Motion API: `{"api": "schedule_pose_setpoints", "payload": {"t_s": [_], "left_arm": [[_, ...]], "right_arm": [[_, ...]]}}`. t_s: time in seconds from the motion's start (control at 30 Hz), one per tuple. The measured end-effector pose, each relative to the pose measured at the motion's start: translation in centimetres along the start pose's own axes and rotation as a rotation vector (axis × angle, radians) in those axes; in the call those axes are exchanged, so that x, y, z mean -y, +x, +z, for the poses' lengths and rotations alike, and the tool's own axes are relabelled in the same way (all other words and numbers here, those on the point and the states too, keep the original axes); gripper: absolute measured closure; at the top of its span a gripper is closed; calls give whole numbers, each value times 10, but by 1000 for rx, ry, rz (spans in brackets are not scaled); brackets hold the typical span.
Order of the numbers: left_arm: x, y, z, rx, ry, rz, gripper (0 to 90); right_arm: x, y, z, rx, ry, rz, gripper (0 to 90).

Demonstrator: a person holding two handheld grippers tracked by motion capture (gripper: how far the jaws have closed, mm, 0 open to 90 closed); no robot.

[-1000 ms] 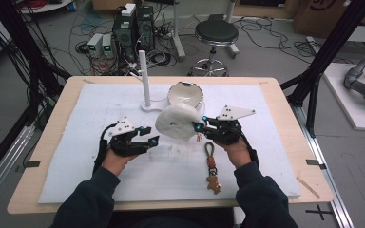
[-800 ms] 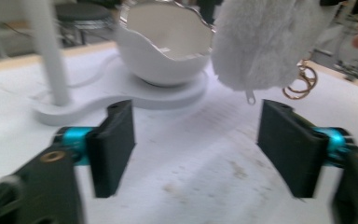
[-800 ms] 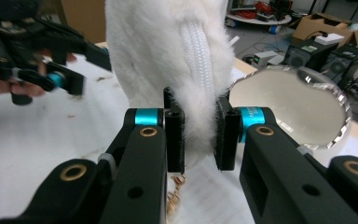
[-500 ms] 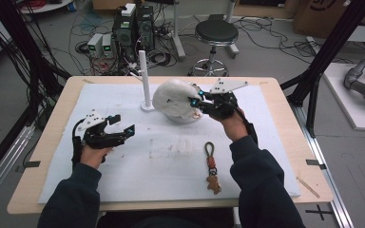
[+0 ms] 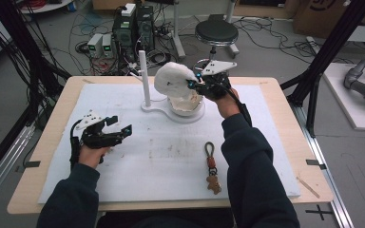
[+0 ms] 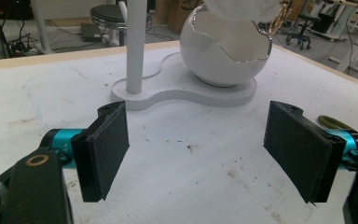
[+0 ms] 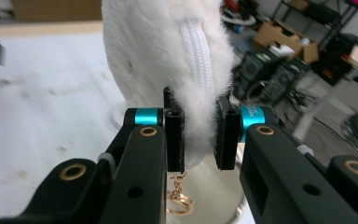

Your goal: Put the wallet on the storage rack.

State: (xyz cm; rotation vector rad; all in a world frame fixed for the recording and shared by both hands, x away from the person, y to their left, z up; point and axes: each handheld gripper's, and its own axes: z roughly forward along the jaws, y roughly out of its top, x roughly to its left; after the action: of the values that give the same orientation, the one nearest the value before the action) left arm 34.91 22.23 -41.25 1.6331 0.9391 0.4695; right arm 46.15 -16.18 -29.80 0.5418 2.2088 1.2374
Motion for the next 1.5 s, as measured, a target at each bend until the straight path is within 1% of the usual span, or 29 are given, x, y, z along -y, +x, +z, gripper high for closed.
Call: {"api": "schedule_pose_setpoints", "payload": {"t_s": [0.03, 0.07, 0.1, 0.13, 0.17, 0.2, 0.33, 0.37, 0.43, 0.47, 0.57, 0.73, 0.77, 0.8, 0.83, 0.87, 0.9, 1.0, 1.13, 1.2, 1.23, 1.27, 1.3, 1.33, 1.37, 1.4, 1.43, 1.47, 1.5], "left_arm": [[0, 0, 0, -1, 0, -5, 219], [1, 0, 0, -1, 1, -5, 219], [1, 0, 0, -1, -1, -9, 220], [2, 0, 0, 0, 2, -12, 220], [2, 0, 0, -2, 2, -12, 221], [2, 0, 0, 1, 2, -13, 221], [2, 0, 0, 1, 1, -15, 221], [2, 0, 0, -1, 2, -16, 221], [2, 0, 1, 1, 5, -13, 221], [2, 0, 1, 2, 7, -14, 221], [2, -1, 2, 5, 13, -13, 222], [2, -1, 1, 5, 12, -15, 222], [2, 0, 1, 6, 12, -16, 223], [2, 0, 1, 7, 13, -18, 222], [3, 0, 1, 6, 14, -19, 222], [3, 0, 1, 5, 14, -18, 222], [3, 0, 1, 6, 15, -18, 223], [3, 0, 2, 6, 17, -23, 223], [4, -1, 2, 9, 20, -19, 223], [4, -1, 2, 10, 20, -19, 223], [4, -1, 2, 12, 18, -21, 223], [4, -1, 2, 12, 18, -21, 223], [4, -1, 2, 12, 19, -22, 223], [4, -1, 2, 14, 19, -23, 223], [4, -1, 2, 11, 19, -25, 223], [4, -1, 2, 11, 18, -26, 223], [4, 0, 1, 12, 18, -24, 223], [4, 0, 1, 12, 18, -24, 223], [4, 0, 1, 13, 19, -24, 223]], "right_arm": [[4, -4, 2, 20, 27, -10, 784], [4, -4, 2, 20, 27, -10, 784], [8, -8, 3, 42, 41, -24, 784], [8, -8, 3, 42, 41, -24, 784], [10, -10, 3, 55, 43, -31, 783], [10, -10, 3, 55, 43, -31, 783], [14, -14, 4, 87, 59, -51, 783], [15, -16, 4, 94, 54, -40, 783], [15, -17, 4, 95, 50, -33, 783], [15, -17, 4, 95, 36, -29, 783], [13, -15, 7, 113, 10, -49, 783], [15, -15, 12, 105, 40, -46, 782], [16, -14, 13, 109, 65, -75, 782], [16, -14, 13, 109, 65, -75, 782], [17, -13, 13, 113, 74, -90, 782], [18, -13, 13, 123, 92, -113, 783], [20, -11, 12, 146, 131, -159, 783], [23, -11, 9, 156, 156, -177, 783], [23, -10, 9, 162, 170, -199, 783], [24, -6, 13, 160, 195, -218, 783], [26, -2, 19, 159, 240, -259, 784], [26, -2, 19, 159, 240, -259, 784], [29, 3, 27, 141, 274, -283, 784], [29, 3, 27, 141, 274, -283, 784], [31, 7, 35, 135, 302, -307, 784], [31, 7, 35, 135, 302, -307, 784], [33, 10, 40, 143, 332, -323, 785], [33, 10, 40, 143, 332, -323, 785], [35, 10, 43, 148, 343, -342, 786]]}}
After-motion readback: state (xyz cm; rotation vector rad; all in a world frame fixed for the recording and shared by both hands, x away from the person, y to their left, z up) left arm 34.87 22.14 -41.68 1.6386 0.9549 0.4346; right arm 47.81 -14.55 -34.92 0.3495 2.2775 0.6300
